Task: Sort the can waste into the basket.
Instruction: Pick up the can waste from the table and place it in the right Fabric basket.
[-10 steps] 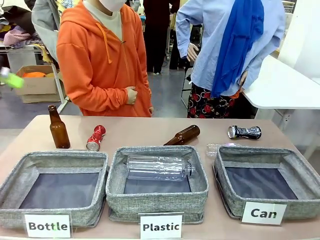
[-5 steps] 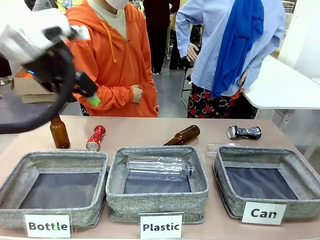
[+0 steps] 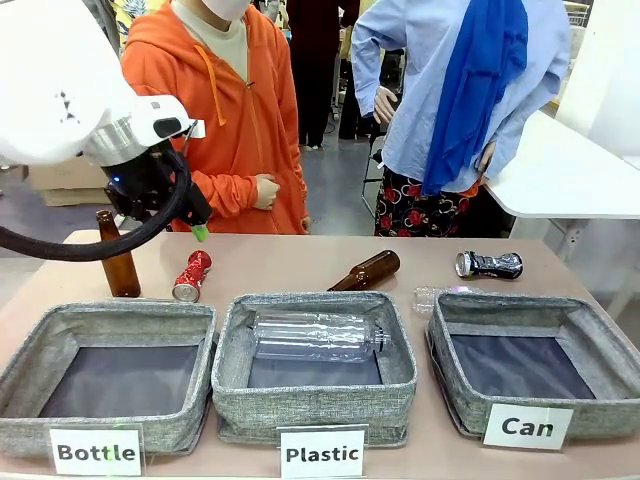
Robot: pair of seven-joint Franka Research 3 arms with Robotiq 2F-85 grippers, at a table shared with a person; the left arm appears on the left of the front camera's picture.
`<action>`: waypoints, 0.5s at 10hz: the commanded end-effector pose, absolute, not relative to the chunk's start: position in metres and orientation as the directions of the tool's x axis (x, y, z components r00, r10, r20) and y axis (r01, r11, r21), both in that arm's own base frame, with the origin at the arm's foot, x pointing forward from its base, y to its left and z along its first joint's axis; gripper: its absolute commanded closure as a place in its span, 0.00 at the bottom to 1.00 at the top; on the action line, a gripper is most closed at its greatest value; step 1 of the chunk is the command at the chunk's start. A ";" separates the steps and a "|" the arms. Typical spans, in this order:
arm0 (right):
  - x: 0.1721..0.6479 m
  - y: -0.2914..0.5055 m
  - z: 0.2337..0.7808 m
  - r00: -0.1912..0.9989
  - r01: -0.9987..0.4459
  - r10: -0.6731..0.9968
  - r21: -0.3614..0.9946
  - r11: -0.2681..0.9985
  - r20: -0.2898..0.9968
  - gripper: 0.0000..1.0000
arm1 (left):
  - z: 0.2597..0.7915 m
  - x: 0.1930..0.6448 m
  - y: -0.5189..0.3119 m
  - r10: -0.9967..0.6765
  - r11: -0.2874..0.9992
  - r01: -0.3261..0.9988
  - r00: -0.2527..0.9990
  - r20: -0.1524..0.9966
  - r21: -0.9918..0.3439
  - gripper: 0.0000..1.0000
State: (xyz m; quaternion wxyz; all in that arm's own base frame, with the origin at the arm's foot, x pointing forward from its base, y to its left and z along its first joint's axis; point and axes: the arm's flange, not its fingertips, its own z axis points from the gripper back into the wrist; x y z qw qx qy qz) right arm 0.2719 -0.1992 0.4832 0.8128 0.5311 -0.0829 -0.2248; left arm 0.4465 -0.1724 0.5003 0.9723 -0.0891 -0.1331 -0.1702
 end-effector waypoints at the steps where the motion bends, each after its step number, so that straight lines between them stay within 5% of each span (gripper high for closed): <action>1: 0.270 -0.201 0.484 0.892 0.254 -0.444 0.907 0.337 -0.084 0.00 | 0.496 0.444 -0.175 -0.332 0.923 0.377 0.879 0.341 -0.073 0.00; 4: 0.270 -0.201 0.484 0.892 0.254 -0.444 0.907 0.337 -0.084 0.00 | 0.503 0.447 -0.174 -0.318 0.923 0.366 0.899 0.300 -0.117 0.00; 5: 0.270 -0.201 0.484 0.892 0.254 -0.444 0.907 0.337 -0.084 0.00 | 0.500 0.462 -0.175 -0.219 0.954 0.270 0.926 0.309 -0.133 0.00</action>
